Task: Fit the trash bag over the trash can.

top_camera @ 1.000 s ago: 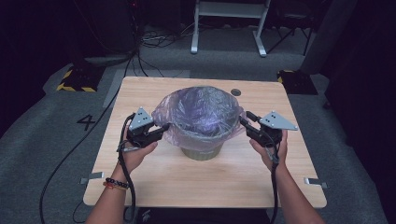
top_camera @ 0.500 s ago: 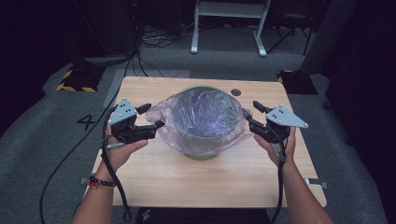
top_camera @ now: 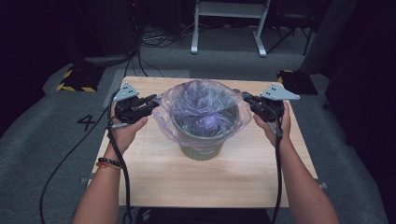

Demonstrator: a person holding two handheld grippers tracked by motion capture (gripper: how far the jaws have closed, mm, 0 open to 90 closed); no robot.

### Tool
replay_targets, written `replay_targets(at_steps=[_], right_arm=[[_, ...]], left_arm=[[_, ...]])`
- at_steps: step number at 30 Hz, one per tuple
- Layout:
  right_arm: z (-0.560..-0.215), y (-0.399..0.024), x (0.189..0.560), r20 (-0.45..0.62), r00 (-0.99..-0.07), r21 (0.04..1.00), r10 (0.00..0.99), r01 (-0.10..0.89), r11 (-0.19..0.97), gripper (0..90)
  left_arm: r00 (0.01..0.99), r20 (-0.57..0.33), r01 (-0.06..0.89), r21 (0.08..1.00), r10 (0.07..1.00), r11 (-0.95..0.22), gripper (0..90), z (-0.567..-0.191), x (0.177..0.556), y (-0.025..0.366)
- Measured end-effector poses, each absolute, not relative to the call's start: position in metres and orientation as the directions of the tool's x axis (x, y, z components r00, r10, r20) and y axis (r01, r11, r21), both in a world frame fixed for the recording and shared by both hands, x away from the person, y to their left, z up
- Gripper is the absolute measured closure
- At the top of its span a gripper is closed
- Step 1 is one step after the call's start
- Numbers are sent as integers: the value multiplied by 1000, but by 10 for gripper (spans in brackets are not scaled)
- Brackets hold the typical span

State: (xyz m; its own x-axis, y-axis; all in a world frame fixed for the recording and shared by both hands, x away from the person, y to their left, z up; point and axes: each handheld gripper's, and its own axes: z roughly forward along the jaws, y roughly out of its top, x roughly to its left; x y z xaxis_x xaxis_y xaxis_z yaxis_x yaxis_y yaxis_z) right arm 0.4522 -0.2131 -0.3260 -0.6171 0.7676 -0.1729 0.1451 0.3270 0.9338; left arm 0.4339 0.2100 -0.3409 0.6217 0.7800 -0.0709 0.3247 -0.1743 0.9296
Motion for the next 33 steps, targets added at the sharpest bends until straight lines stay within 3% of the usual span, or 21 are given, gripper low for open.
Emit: replay_targets(at_steps=[13,20,29,31,33], right_arm=[[-363,-216,504,-3,-594,892,805,362,270,897],[-387,-215,514,7,-590,853,807,425,304,895],[-420,-213,504,18,-636,812,772,460,360,895],[-422,-213,500,24,-642,817,767,454,354,882],[-424,-213,496,21,-640,824,768,446,349,831]], left_arm=[[576,-150,459,872,803,-167,756,-378,475,192],[567,-193,559,804,801,-203,687,-403,485,185],[583,-234,571,800,778,-187,668,-428,473,188],[576,-260,579,799,775,-162,629,-430,471,191],[558,-260,575,806,788,-141,490,-430,467,193]])
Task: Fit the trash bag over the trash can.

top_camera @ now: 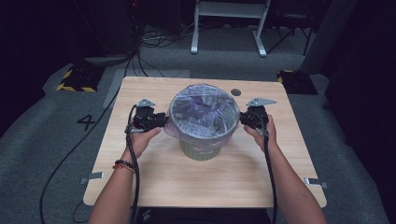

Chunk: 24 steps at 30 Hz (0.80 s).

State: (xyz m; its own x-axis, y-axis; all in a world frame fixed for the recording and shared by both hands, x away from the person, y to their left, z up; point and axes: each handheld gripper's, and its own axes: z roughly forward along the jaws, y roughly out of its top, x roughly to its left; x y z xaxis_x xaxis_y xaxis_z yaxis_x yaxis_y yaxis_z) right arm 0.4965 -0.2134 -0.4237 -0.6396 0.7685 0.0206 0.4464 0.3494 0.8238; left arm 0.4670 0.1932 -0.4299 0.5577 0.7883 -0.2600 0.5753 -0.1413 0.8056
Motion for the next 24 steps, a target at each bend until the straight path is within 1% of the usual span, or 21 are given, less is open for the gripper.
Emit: replay_targets(at_steps=[1,3,4,5,7,9,11,14,16,19,22,24], right_arm=[[-424,-214,494,20,-639,827,769,443,347,801],[-423,-215,490,-2,-630,838,777,422,345,682],[-422,-216,488,-14,-621,843,783,414,344,621],[-418,-217,484,-41,-612,852,790,391,347,584],[-412,-219,477,-107,-591,861,800,347,372,543],[-404,-222,471,-120,-587,881,801,309,359,506],[-397,-226,465,-128,-599,893,790,278,355,498],[-388,-230,454,-141,-650,900,747,230,369,490],[-385,-231,443,-181,-685,893,706,187,409,465],[-386,-231,429,-234,-716,871,658,147,469,426],[-389,-226,415,-251,-748,865,615,111,489,382],[-391,-222,406,-254,-767,874,589,78,480,342]], left_arm=[[559,-244,556,819,792,-140,419,-429,463,194],[560,-205,503,854,803,-133,291,-425,453,197],[561,-186,469,874,807,-125,248,-422,447,201],[558,-177,449,886,811,-115,227,-420,443,203],[563,-161,397,913,811,-94,193,-413,435,212],[579,-159,356,932,800,-73,189,-404,427,222],[606,-134,320,943,784,-87,184,-395,419,227],[661,-37,266,946,749,-188,188,-386,403,224],[687,18,248,934,727,-257,187,-384,393,218],[733,39,241,919,679,-313,174,-386,384,208],[765,70,228,901,640,-370,166,-389,378,193],[775,87,210,899,626,-384,176,-390,377,185]])
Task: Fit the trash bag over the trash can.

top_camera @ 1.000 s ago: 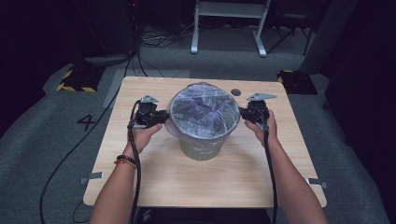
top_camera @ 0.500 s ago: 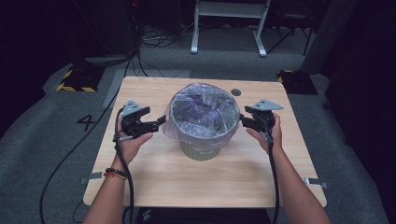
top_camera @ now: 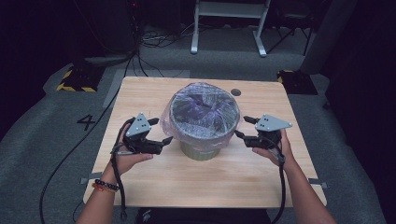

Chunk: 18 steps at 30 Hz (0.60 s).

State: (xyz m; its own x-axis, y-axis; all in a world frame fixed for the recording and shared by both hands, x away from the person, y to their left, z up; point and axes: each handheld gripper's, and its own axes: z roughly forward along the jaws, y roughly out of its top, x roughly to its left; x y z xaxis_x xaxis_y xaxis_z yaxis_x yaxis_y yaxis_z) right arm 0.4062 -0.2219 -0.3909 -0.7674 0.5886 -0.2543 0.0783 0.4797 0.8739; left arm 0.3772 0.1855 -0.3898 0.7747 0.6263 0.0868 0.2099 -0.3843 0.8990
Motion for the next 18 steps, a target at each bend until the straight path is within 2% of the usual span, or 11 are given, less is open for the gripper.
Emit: replay_targets(at_steps=[4,7,9,10,11,12,14,16,18], right_arm=[[-394,-211,393,-238,-808,889,539,41,455,298],[-399,-201,385,-261,-823,882,505,11,472,294],[-401,-197,381,-279,-819,878,502,-6,478,322],[-401,-196,379,-292,-813,877,504,-17,481,437],[-401,-196,378,-307,-810,873,500,-31,487,612],[-401,-198,378,-313,-821,870,477,-46,492,735],[-402,-200,378,-311,-834,865,456,-50,499,891],[-405,-199,377,-313,-846,854,432,-52,518,900],[-410,-198,377,-313,-860,836,404,-49,546,900]], left_arm=[[781,82,197,909,619,-368,284,-389,380,178],[801,95,177,905,591,-386,448,-390,381,173],[810,107,166,900,576,-402,541,-390,382,170],[814,115,165,894,569,-416,620,-390,382,170],[815,114,166,893,568,-418,659,-391,383,169],[820,106,170,893,562,-416,709,-392,384,169],[831,95,180,887,548,-426,815,-395,385,169],[842,85,183,883,532,-432,881,-401,386,169],[847,78,193,876,526,-441,893,-408,387,168]])
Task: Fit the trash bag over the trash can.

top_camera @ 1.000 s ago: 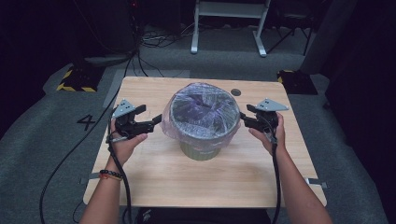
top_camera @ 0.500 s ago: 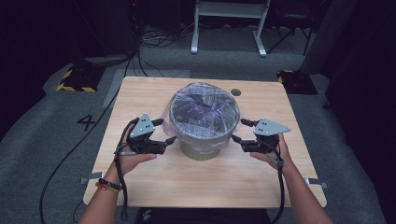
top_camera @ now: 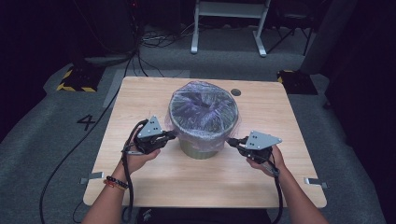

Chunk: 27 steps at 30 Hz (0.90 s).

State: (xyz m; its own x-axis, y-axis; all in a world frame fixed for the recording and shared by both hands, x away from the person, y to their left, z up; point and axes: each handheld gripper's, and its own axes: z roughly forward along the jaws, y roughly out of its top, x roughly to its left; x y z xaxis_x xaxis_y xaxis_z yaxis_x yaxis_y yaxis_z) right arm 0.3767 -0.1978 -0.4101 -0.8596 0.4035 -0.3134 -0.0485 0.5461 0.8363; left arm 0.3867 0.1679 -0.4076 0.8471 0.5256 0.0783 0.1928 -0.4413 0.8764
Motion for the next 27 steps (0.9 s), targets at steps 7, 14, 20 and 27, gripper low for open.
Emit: replay_targets(at_steps=[7,14,20,27], right_arm=[[-433,-202,394,-246,-871,816,425,50,575,900],[-457,-212,427,-157,-848,801,506,190,567,856],[-459,-220,428,-112,-837,825,535,222,520,619],[-443,-247,414,-77,-841,871,536,205,446,477]], left_arm=[[838,69,265,816,541,-514,895,-434,398,164],[804,-23,372,799,595,-473,830,-457,414,172],[772,-32,391,811,634,-435,460,-453,408,183],[755,-9,352,850,656,-393,179,-442,382,214]])
